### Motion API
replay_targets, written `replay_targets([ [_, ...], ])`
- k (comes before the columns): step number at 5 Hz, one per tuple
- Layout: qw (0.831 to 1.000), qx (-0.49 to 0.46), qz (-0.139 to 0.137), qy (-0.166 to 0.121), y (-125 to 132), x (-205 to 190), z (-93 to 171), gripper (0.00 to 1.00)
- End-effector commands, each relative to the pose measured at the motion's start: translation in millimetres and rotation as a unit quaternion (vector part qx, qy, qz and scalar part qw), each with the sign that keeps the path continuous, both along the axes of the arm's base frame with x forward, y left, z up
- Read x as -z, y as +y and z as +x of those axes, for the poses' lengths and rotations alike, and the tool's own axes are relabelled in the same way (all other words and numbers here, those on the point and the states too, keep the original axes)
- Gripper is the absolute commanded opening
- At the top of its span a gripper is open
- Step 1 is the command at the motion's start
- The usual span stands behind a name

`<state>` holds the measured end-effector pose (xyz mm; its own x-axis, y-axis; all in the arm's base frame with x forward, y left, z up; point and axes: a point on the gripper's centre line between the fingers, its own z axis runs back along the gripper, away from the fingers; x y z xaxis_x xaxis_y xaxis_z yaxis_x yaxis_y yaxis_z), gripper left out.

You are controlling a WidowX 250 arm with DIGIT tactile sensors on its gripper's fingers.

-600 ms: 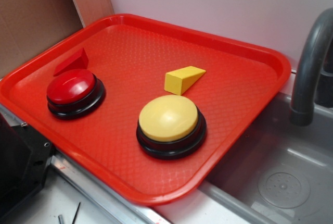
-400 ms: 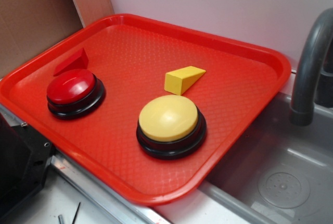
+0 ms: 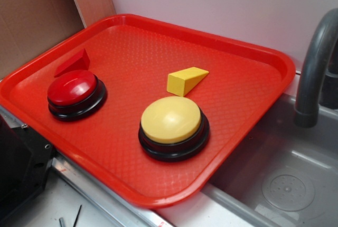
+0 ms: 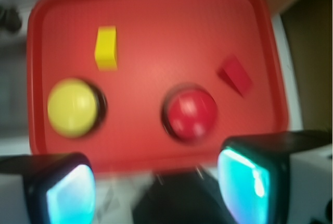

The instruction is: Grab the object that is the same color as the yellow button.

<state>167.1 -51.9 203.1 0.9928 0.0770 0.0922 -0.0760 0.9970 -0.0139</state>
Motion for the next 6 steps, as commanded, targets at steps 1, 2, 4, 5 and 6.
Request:
replay_targets([
  [1,0.99,-0.12,-0.053,0.045,-28,26,48,1.0],
  [2,0.99,-0.12,-0.053,0.045,-28,26,48,1.0],
  [4,0.997,-0.034,-0.03,0.055,-32,62,73,1.0],
  [5,1.0,0.012,-0.012,0.021,-36,104,99,1.0],
  [6,1.0,-0.001,-0.004,0.019,-28,128,112,1.0],
])
